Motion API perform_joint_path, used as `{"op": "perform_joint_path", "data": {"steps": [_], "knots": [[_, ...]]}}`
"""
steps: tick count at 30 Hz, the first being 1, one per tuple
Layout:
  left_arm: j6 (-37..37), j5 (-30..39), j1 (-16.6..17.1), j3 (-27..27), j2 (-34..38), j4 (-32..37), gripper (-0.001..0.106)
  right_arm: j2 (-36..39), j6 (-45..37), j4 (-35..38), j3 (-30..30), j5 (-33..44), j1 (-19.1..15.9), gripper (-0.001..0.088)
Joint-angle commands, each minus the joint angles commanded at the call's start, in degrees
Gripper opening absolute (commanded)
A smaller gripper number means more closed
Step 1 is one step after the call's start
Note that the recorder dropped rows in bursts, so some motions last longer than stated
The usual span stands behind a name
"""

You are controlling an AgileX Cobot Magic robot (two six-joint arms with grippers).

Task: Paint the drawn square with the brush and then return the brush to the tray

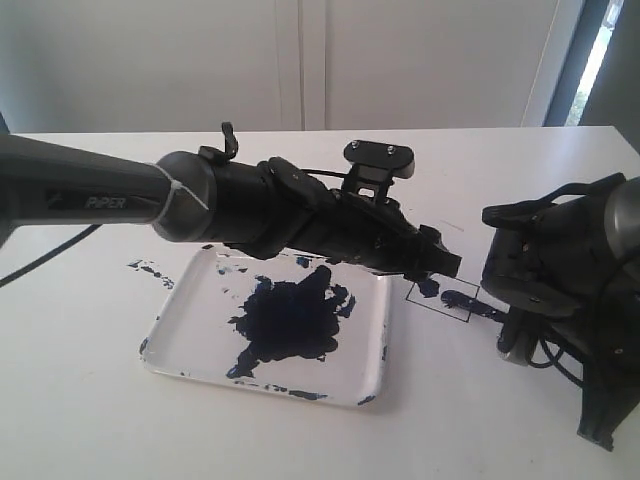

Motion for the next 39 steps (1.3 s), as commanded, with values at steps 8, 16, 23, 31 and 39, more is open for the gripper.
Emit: {"op": "perform_joint_path", "data": {"steps": [8, 16, 23, 31, 39], "knots": [[-0.7, -3.6, 1.0, -5.4, 6.4, -2.0, 0.061, 0.0, -0.9, 4.1, 0.0, 0.0, 0.0, 0.0000], [-0.7, -1.6, 3.8, -8.7, 9.5, -3.6, 0.061, -0.1, -2.0, 4.4, 1.8, 0.0, 0.0, 0.0000], [-0.4, -1.2, 3.8, -9.7, 11.1, -3.6, 0.061, -0.8, -2.0, 5.2, 2.0, 0.0, 0.2, 0.0000], [-0.3, 1.2, 3.9, -9.5, 13.0, -3.6, 0.061, -5.2, -2.0, 5.5, 2.0, 0.0, 0.2, 0.0000], [-0.8, 3.4, 3.9, -9.5, 13.0, -3.4, 0.061, -4.4, 0.7, -0.7, 0.4, 0.0, 0.2, 0.0000]]}}
